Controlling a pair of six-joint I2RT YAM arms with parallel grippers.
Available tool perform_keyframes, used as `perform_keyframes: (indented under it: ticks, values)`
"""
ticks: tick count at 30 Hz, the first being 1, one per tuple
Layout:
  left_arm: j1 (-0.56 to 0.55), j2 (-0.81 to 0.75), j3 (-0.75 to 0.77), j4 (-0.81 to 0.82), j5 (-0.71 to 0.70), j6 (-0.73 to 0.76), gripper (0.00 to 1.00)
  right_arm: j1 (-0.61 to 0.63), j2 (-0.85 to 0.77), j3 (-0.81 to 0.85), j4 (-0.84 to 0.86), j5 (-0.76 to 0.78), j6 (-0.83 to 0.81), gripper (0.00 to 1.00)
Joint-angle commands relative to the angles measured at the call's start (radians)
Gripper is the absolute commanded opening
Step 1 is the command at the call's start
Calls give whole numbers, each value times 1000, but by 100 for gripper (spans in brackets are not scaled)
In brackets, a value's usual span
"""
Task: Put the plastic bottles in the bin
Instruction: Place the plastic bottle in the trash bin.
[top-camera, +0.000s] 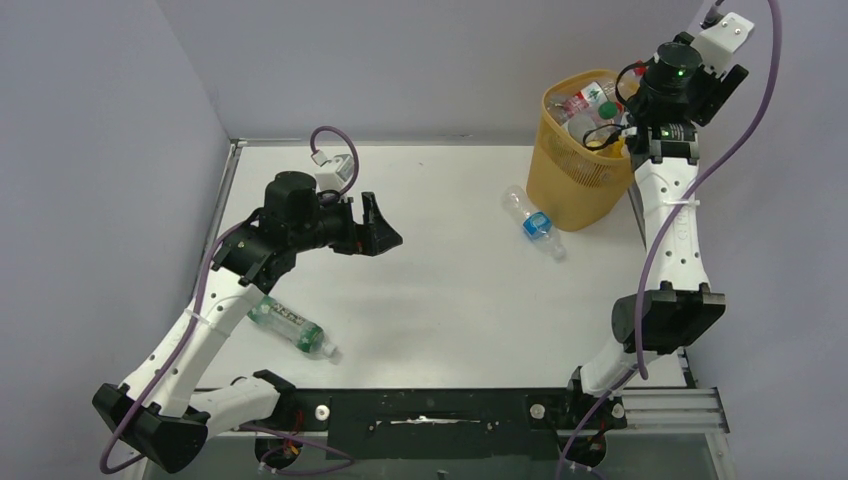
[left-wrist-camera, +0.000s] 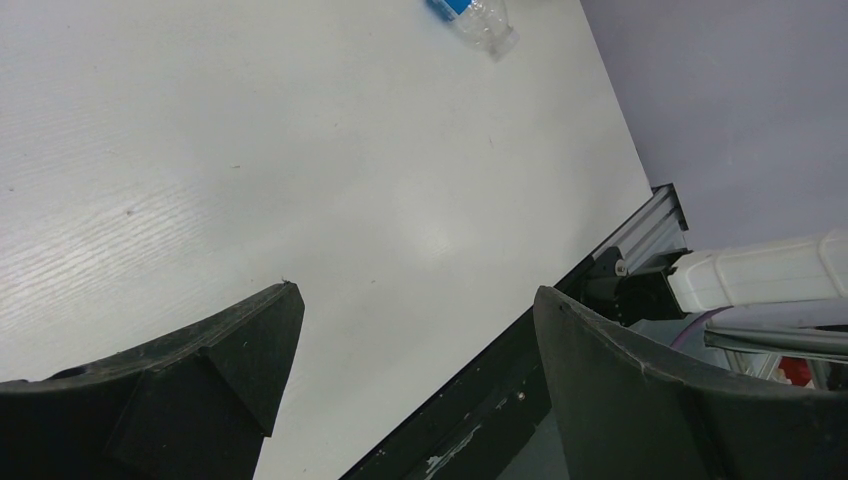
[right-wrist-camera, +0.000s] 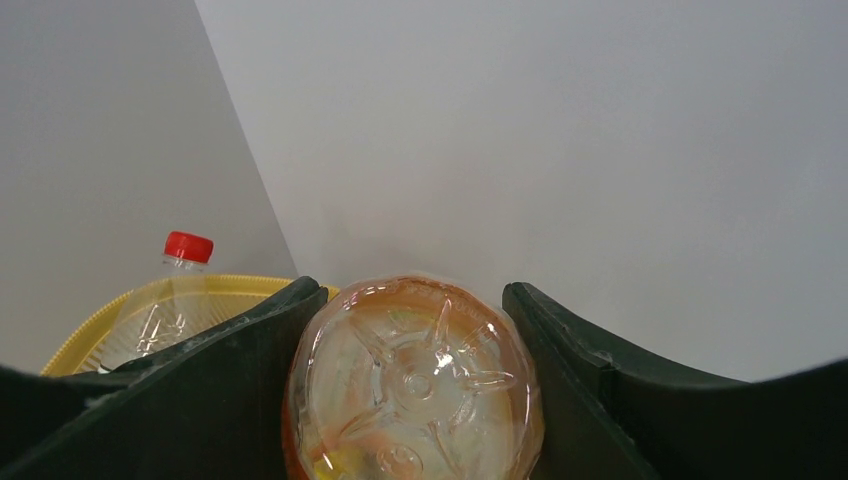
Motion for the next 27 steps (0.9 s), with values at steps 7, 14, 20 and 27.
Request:
perform_keyframes:
  ticks: [7,14,20,27]
  values:
    - [4,-8,5,65,26,-11,87,11,74,-11,-51,-146,62,55]
    - [4,-6,2,73,29,-26,87,51,69,-44,-12,-165,-24,55]
    - [2,-13,1,69,31,-34,87,81,21,-105,89,-61,-107,50]
    - [3,-18,-4,70,31,-39,87,132,-22,-182,355,36,-324,51]
